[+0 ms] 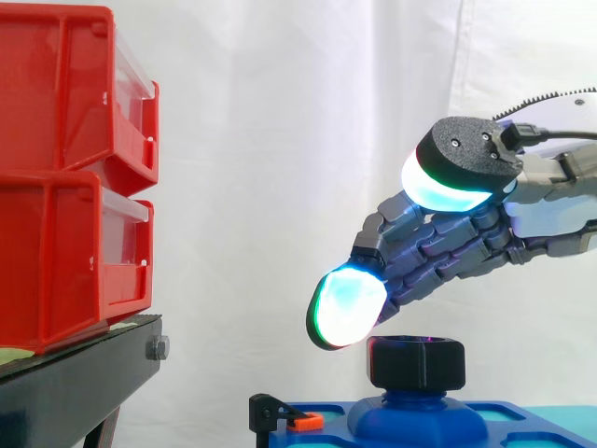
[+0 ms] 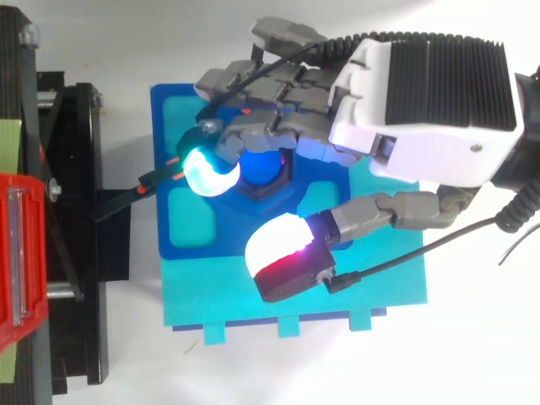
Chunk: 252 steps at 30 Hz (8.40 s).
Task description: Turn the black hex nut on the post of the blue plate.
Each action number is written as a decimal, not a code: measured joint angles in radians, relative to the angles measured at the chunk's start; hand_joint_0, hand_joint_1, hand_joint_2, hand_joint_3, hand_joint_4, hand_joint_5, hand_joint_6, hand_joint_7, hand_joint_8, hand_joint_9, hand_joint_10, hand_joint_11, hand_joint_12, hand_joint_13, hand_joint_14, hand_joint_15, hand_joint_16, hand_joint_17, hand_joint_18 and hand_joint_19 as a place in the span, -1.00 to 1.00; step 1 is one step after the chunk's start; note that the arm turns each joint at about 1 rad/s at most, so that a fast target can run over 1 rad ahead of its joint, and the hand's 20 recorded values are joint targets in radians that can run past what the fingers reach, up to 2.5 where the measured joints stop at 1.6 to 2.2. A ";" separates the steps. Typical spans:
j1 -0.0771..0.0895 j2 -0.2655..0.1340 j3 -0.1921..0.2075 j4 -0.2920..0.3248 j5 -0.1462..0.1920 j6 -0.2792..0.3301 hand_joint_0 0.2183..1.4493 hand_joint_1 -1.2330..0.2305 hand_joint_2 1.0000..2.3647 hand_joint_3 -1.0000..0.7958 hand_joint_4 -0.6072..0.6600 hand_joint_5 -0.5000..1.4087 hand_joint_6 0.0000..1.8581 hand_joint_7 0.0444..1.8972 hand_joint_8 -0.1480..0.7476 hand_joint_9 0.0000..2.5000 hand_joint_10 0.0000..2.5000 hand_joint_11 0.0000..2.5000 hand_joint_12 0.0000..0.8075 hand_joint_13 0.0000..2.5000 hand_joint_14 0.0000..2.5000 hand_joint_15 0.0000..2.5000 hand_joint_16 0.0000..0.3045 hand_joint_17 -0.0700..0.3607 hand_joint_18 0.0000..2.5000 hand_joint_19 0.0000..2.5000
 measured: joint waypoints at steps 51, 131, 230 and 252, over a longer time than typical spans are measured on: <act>0.014 -0.050 0.016 0.024 -0.011 -0.021 -0.59 0.48 -1.00 -0.44 0.26 -0.68 -0.46 -0.22 -0.16 -0.84 -1.00 -1.00 -0.11 -0.91 -1.00 -1.00 -0.63 -0.09 -1.00 -0.98; -0.051 -0.051 0.101 -0.004 -0.154 -0.002 -0.59 0.39 -1.00 -0.44 0.27 -0.67 -0.46 -0.23 -0.15 -0.80 -1.00 -1.00 -0.11 -0.87 -1.00 -1.00 -0.63 -0.09 -1.00 -0.99; -0.186 -0.085 0.068 0.016 -0.400 -0.003 -0.59 0.38 -1.00 -0.44 0.28 -0.67 -0.46 -0.23 -0.14 -0.79 -1.00 -1.00 -0.11 -0.85 -1.00 -1.00 -0.64 -0.09 -1.00 -0.99; -0.230 -0.085 0.132 -0.014 -0.445 -0.004 -0.59 0.38 -1.00 -0.44 0.27 -0.67 -0.46 -0.23 -0.14 -0.79 -1.00 -1.00 -0.11 -0.85 -1.00 -1.00 -0.63 -0.09 -1.00 -0.98</act>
